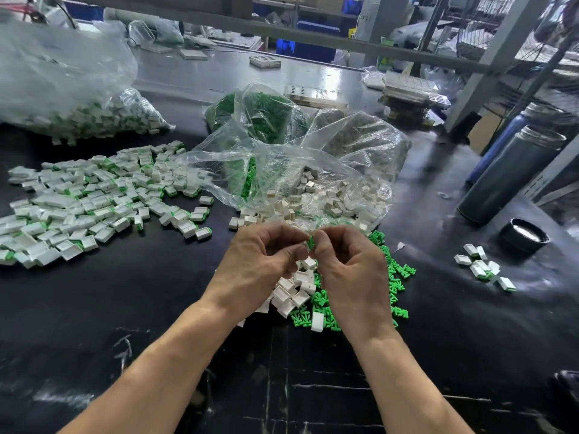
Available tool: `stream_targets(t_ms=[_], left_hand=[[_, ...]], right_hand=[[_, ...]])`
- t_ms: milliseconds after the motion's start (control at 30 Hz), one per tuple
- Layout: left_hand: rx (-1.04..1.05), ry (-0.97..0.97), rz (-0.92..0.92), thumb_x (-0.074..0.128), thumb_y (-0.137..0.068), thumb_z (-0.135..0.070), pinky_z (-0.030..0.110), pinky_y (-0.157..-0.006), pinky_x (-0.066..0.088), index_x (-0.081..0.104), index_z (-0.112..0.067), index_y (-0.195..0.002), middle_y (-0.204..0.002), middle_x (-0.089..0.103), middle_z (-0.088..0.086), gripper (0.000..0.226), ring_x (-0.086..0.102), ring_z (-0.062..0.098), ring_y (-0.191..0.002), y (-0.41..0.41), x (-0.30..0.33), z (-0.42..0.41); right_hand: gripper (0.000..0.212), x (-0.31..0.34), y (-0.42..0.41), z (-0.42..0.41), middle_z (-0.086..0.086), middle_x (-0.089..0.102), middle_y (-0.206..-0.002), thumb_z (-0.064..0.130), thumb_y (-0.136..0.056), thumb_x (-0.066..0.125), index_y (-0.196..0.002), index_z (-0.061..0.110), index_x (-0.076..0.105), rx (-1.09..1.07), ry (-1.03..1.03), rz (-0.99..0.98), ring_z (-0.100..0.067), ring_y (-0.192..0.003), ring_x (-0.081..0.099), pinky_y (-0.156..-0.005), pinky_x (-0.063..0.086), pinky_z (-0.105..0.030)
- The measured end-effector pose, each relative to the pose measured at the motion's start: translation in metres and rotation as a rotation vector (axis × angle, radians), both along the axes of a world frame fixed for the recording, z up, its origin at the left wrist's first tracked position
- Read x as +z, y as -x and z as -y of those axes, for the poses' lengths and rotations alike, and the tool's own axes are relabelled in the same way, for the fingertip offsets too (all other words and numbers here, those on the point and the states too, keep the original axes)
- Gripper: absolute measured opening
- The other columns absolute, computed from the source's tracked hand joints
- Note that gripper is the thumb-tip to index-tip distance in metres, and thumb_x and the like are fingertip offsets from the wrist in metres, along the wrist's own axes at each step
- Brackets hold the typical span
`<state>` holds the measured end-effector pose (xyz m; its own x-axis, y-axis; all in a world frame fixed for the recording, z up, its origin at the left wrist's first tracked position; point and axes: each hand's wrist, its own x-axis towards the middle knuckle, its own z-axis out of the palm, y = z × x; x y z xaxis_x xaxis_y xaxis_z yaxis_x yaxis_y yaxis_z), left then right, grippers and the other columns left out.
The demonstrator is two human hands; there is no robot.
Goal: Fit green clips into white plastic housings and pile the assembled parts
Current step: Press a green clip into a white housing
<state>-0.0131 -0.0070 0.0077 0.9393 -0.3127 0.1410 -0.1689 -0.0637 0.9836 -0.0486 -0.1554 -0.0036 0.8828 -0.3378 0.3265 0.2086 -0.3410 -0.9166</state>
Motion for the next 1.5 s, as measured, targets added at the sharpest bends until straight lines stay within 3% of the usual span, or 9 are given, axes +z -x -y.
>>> stream_targets(t_ms=[200,300,433,767,1300,1500], left_hand=[[0.016,-0.015,0.003,0.073,-0.092,-0.005,0.021,-0.065,0.055,0.078,-0.014,-0.098,-0.084,0.076,0.007,0.012,0.064,0.01,-0.066,-0.002,-0.002,-0.001],[0.048,-0.008,0.004,0.075,-0.091,-0.007,0.023,-0.065,0.056,0.077,-0.016,-0.099,-0.083,0.076,0.006,0.012,0.065,0.011,-0.067,-0.002,-0.004,0.0],[0.065,0.031,-0.015,0.077,-0.089,-0.008,0.023,-0.065,0.057,0.072,-0.015,-0.101,-0.083,0.075,0.007,0.014,0.067,0.014,-0.067,-0.001,-0.004,0.002],[0.11,0.14,-0.034,0.078,-0.087,-0.003,0.026,-0.064,0.059,0.073,-0.01,-0.094,-0.078,0.076,0.006,0.011,0.071,0.016,-0.065,0.0,-0.006,0.008],[0.177,0.242,-0.046,0.079,-0.084,0.002,0.021,-0.058,0.055,0.075,-0.01,-0.086,-0.074,0.076,0.005,0.013,0.068,0.012,-0.059,-0.002,-0.01,0.013],[0.109,0.102,0.047,0.08,-0.086,-0.006,0.018,-0.071,0.057,0.075,-0.022,-0.099,-0.087,0.078,-0.004,0.021,0.075,0.009,-0.079,0.001,-0.009,0.015]], right_hand=[[0.008,0.0,0.0,0.005,0.016,0.073,-0.08,0.018,-0.093,0.075,-0.095,0.025,0.075,0.032,0.158,0.031,-0.004,-0.072,0.07,-0.063,0.052,-0.014],[0.01,0.001,0.0,0.007,0.011,0.074,-0.079,0.019,-0.095,0.075,-0.092,0.028,0.076,0.096,0.005,-0.026,-0.006,-0.067,0.068,-0.061,0.056,-0.023],[0.012,0.004,0.001,0.007,0.005,0.068,-0.067,0.017,-0.095,0.074,-0.087,0.025,0.078,0.13,-0.233,-0.062,-0.011,-0.058,0.057,-0.054,0.05,-0.025],[0.01,0.0,-0.001,-0.005,0.003,0.069,-0.07,0.017,-0.097,0.071,-0.088,0.014,0.075,0.069,-0.459,-0.105,-0.008,-0.059,0.059,-0.054,0.049,-0.021],[0.013,-0.003,0.001,-0.024,-0.007,0.069,-0.077,0.023,-0.097,0.072,-0.092,0.011,0.074,-0.001,-0.61,-0.086,-0.016,-0.064,0.062,-0.056,0.053,-0.025],[0.015,0.0,0.001,-0.018,-0.001,0.068,-0.071,0.023,-0.096,0.073,-0.082,0.018,0.075,-0.044,-0.637,-0.118,-0.012,-0.059,0.058,-0.053,0.049,-0.024]])
